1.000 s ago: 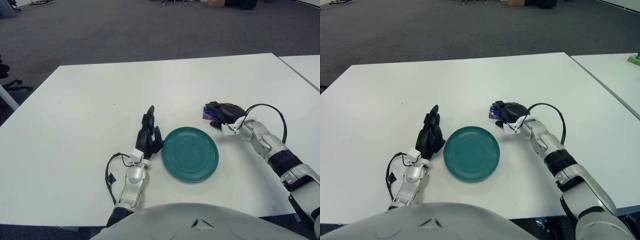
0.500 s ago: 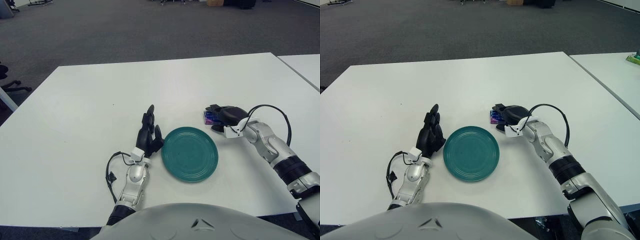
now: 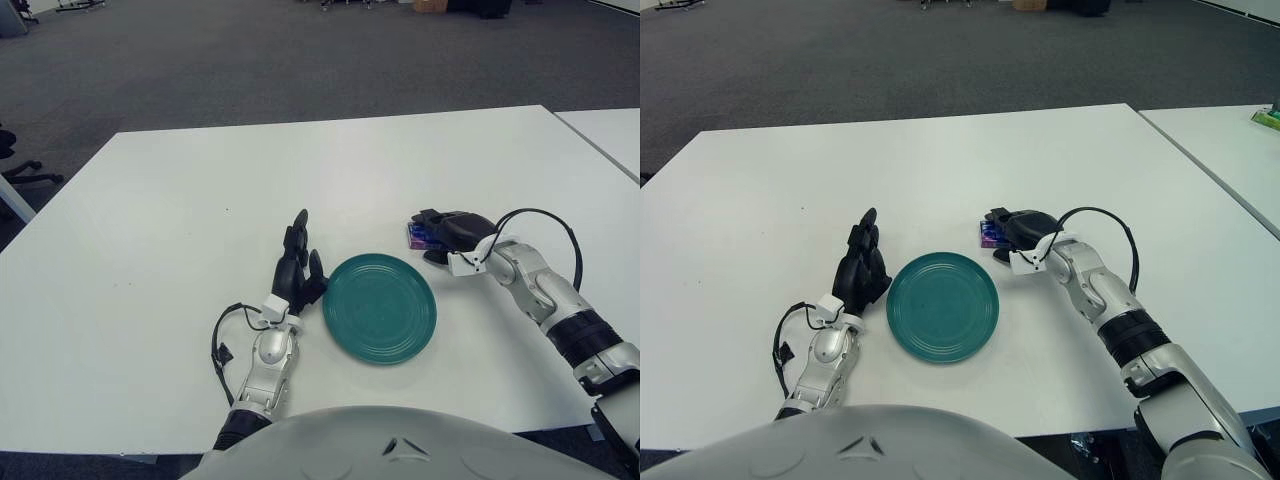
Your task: Put the gum into the plate.
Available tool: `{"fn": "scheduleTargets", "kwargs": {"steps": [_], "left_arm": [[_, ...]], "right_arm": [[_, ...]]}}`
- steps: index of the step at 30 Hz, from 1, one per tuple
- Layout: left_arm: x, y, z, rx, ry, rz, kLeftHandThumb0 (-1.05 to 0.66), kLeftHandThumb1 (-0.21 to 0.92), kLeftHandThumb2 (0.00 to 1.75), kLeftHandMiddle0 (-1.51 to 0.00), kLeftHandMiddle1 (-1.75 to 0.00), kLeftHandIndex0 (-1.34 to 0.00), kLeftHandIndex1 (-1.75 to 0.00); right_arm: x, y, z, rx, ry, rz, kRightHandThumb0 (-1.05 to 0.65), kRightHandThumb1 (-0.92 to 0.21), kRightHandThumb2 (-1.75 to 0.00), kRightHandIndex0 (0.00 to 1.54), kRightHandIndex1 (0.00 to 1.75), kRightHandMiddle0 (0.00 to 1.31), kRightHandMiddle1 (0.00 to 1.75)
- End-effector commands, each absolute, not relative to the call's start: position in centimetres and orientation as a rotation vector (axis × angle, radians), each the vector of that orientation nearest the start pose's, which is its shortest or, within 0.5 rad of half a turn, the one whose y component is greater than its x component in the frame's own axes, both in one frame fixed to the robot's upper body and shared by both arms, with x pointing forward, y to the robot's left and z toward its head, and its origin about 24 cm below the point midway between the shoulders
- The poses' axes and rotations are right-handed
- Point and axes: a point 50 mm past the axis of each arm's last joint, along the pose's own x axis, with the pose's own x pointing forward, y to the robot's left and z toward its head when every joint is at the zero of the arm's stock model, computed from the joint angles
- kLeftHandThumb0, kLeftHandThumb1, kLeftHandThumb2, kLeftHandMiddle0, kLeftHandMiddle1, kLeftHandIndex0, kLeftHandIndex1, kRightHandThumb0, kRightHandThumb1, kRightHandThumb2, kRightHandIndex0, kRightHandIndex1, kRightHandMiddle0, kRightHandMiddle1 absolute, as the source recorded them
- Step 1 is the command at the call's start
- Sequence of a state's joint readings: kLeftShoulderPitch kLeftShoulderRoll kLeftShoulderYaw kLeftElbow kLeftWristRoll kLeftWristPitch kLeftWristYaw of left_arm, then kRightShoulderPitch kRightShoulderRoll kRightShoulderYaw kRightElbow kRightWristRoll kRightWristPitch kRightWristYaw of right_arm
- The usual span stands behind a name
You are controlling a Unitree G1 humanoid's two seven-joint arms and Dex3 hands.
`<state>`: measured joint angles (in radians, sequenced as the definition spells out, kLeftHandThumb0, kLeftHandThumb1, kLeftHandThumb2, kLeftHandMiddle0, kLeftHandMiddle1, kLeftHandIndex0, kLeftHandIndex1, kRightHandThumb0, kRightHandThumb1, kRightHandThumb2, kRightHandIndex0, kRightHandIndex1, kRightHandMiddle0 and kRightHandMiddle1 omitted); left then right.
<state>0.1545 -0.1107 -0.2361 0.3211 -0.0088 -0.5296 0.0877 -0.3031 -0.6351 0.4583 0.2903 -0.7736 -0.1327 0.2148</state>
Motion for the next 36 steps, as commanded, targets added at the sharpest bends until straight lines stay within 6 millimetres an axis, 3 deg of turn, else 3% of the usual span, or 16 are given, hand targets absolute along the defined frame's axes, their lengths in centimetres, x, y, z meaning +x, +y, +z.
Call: {"fn": "scheduleTargets", "kwargs": {"steps": [1,3,4,5,6,9,15,28,36], "left_arm": [[19.4,7.5,-2.3,-0.200,0.012,-0.049,-0.98,0.92,0.92,-0.09,0.00,0.00,-0.36],[19.4,7.6,-2.3,-0.201,0.013,-0.049,-0.97,0.92,0.92,-0.09,0.00,0.00,-0.36],[19.4,7.6,-2.3,-0.200,0.014,-0.049,-0.98,0.92,0.92,-0.09,0.00,0.00,-0.36],[19.4,7.7,-2.3,-0.200,0.014,-0.049,-0.98,0.92,0.92,-0.09,0.00,0.00,-0.36],[19.4,7.7,-2.3,-0.199,0.014,-0.049,-0.98,0.92,0.92,-0.08,0.00,0.00,-0.35],[19.3,7.7,-2.4,-0.199,0.013,-0.049,-0.98,0.92,0.92,-0.08,0.00,0.00,-0.35],[19.3,8.0,-2.5,-0.219,0.022,-0.038,-0.97,0.92,0.90,-0.09,0.00,0.00,-0.36],[19.5,8.3,-2.8,-0.231,0.043,-0.020,-0.96,0.92,0.88,-0.09,0.00,0.00,-0.35],[19.5,8.4,-2.8,-0.212,0.034,-0.034,-0.96,0.92,0.89,-0.09,0.00,0.00,-0.33]], "right_arm": [[29.1,-18.5,3.1,-1.499,0.060,0.637,-0.74,-0.92,-0.62,0.48,0.16,0.00,0.75],[29.2,-18.6,2.8,-1.475,0.064,0.643,-0.74,-0.92,-0.61,0.42,0.59,0.00,1.00],[29.2,-18.6,2.7,-1.466,0.064,0.645,-0.73,-0.92,-0.60,0.45,0.99,0.08,1.27],[29.2,-18.7,2.6,-1.461,0.064,0.647,-0.72,-0.92,-0.59,0.47,1.25,0.13,1.44],[29.2,-18.7,2.5,-1.456,0.064,0.648,-0.70,-0.92,-0.59,0.49,1.42,0.18,1.55],[29.2,-18.8,2.3,-1.450,0.059,0.649,-0.66,-0.92,-0.59,0.55,1.64,0.31,1.68],[29.3,-19.0,1.7,-1.454,0.033,0.647,-0.42,-0.76,-0.76,0.67,1.73,0.32,1.74],[29.0,-19.5,1.0,-1.423,0.026,0.687,-0.38,-0.72,-0.80,0.80,1.75,0.32,1.75],[29.9,-19.6,2.9,-1.406,-0.001,0.655,-0.38,-0.70,-0.83,0.83,1.75,0.34,1.75]]}}
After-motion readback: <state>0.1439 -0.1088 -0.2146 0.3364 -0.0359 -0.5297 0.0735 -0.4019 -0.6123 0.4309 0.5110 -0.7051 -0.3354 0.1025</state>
